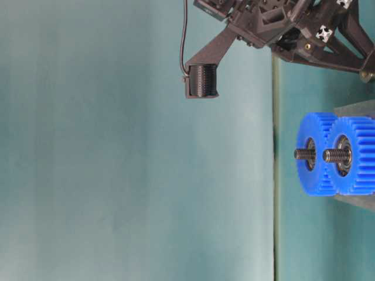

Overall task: Insert the washer onto the shaft.
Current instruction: 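Close the right gripper on the upper metal washer and lift it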

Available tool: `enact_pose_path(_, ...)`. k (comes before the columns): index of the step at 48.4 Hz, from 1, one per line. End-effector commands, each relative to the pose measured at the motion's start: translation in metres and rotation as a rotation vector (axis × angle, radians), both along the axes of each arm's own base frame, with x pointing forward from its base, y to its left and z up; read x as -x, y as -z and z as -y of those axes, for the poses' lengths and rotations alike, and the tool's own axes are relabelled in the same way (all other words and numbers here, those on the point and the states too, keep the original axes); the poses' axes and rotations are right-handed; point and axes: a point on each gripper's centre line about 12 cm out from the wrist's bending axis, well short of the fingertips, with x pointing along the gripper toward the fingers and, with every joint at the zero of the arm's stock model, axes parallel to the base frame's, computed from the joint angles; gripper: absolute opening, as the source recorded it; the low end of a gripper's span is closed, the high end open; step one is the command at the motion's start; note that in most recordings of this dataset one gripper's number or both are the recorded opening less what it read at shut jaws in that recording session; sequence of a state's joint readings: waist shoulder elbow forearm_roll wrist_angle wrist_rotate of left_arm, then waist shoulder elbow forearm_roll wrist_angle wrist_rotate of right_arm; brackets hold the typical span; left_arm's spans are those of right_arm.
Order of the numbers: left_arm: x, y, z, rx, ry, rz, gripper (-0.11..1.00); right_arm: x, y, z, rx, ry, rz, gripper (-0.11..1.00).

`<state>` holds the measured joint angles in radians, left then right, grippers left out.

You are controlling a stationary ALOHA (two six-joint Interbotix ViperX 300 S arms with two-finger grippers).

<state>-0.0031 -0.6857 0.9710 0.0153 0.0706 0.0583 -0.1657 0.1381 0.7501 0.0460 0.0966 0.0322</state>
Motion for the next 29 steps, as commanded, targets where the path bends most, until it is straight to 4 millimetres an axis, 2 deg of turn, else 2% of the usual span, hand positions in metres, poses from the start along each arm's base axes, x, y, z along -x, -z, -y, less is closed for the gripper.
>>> enact_pose_path(1, -0.003, -0.013, 0.0, -0.003, 0.001, 0.04, 0.0, -0.003, -0.004, 0.004, -0.001, 0.014, 0.016, 0.69)
enact_pose_path(6, -0.004, -0.013, 0.0, -0.003, 0.001, 0.043, 0.0, -0.001, -0.002, 0.003, -0.003, 0.013, 0.004, 0.66)
enact_pose_path(11, -0.004, -0.013, 0.0, -0.003, 0.001, 0.046, 0.0, 0.002, -0.001, 0.002, -0.007, 0.014, -0.014, 0.57)
enact_pose_path(20, -0.004, -0.013, 0.0, -0.001, 0.001, 0.051, 0.0, 0.007, -0.002, 0.002, -0.018, 0.024, -0.039, 0.32)
enact_pose_path(29, -0.005, -0.014, 0.0, -0.001, -0.001, 0.054, 0.0, 0.006, -0.01, 0.004, -0.018, 0.033, -0.017, 0.31)
